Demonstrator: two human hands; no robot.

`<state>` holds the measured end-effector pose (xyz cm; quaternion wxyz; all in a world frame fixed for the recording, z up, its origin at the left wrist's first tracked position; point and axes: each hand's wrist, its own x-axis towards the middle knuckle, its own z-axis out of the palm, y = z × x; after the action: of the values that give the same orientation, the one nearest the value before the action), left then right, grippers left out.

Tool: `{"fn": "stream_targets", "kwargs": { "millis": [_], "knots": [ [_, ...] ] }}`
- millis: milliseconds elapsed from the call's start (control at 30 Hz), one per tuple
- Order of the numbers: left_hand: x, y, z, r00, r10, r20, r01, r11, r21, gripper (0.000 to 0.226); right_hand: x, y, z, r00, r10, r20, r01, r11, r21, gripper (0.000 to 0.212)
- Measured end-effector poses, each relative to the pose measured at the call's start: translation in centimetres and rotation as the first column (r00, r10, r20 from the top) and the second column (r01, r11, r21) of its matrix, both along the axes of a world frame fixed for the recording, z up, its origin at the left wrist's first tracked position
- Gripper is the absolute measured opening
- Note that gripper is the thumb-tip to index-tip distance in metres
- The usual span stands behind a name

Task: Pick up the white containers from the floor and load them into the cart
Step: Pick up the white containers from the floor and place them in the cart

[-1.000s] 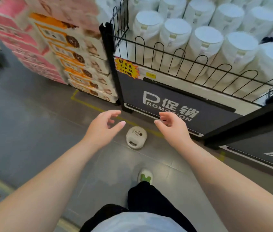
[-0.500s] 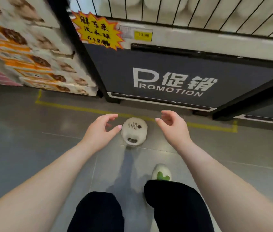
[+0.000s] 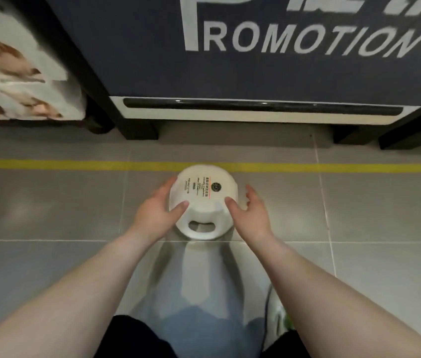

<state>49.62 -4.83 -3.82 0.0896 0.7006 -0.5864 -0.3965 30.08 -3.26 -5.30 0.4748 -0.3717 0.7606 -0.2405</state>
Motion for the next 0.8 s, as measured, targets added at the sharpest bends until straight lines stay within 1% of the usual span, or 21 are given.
{"fn": "stream_targets", "kwargs": {
  "millis": [133,200,267,333,400,467,533,600,633,700,767,800],
  "knots": [
    [-0.2,-0.6,-3.8,0.999,-0.042,-0.01,0.042,0.999,-0.004,0.072,0.5,0.8,-3.8,0.987,-0.058,0.152,0.048,0.996,0.072,0.074],
    [-0.4,-0.8,-5.0,0.998,-0.062,0.031,0.062,0.998,0.004,0.073,0.7,0.9,-4.9,0.971,-0.092,0.219,0.082,0.995,0.053,0.065],
    [-0.3,-0.9,-5.9,0.998,-0.061,0.033,0.061,0.998,-0.009,0.074,1.2,0.8,-5.7,0.958,-0.112,0.264,0.112,0.994,0.017,0.054],
    [0.1,-0.7,-6.5,0.999,-0.05,0.019,0.05,0.998,-0.025,0.076,1.7,0.8,-6.2,0.935,-0.157,0.317,0.168,0.986,-0.009,0.053],
    [0.6,-0.1,-6.7,1.0,-0.024,-0.008,0.024,0.999,-0.037,0.076,2.3,0.8,-6.2,0.928,-0.157,0.338,0.18,0.983,-0.039,0.054],
    [1.3,0.7,-6.8,0.999,0.025,-0.047,-0.027,0.999,-0.041,0.076,2.9,0.7,-5.7,0.95,-0.081,0.302,0.118,0.987,-0.108,0.058],
    [2.1,1.6,-6.7,0.997,0.059,-0.058,-0.061,0.998,-0.032,0.077,3.5,0.4,-4.9,0.974,0.002,0.226,0.039,0.984,-0.175,0.06],
    [3.2,2.2,-6.6,0.996,0.063,-0.058,-0.064,0.998,-0.012,0.08,4.2,0.2,-4.3,0.988,0.103,0.116,-0.075,0.972,-0.222,0.061],
    [3.8,2.5,-6.5,0.996,0.066,-0.06,-0.065,0.998,0.016,0.081,4.7,0.1,-3.9,0.984,0.173,0.045,-0.158,0.959,-0.234,0.062],
    [5.4,3.2,-6.6,0.99,0.119,-0.08,-0.11,0.988,0.106,0.075,5.9,0.2,-3.3,0.941,0.322,-0.109,-0.338,0.914,-0.224,0.061],
    [6.7,3.7,-6.3,0.952,0.262,-0.16,-0.233,0.956,0.181,0.064,7.4,0.3,-2.5,0.87,0.432,-0.237,-0.479,0.855,-0.201,0.058],
    [7.2,3.7,-5.9,0.914,0.344,-0.217,-0.306,0.933,0.192,0.06,8.1,0.3,-2.2,0.837,0.468,-0.285,-0.53,0.822,-0.208,0.056]
  ]
}}
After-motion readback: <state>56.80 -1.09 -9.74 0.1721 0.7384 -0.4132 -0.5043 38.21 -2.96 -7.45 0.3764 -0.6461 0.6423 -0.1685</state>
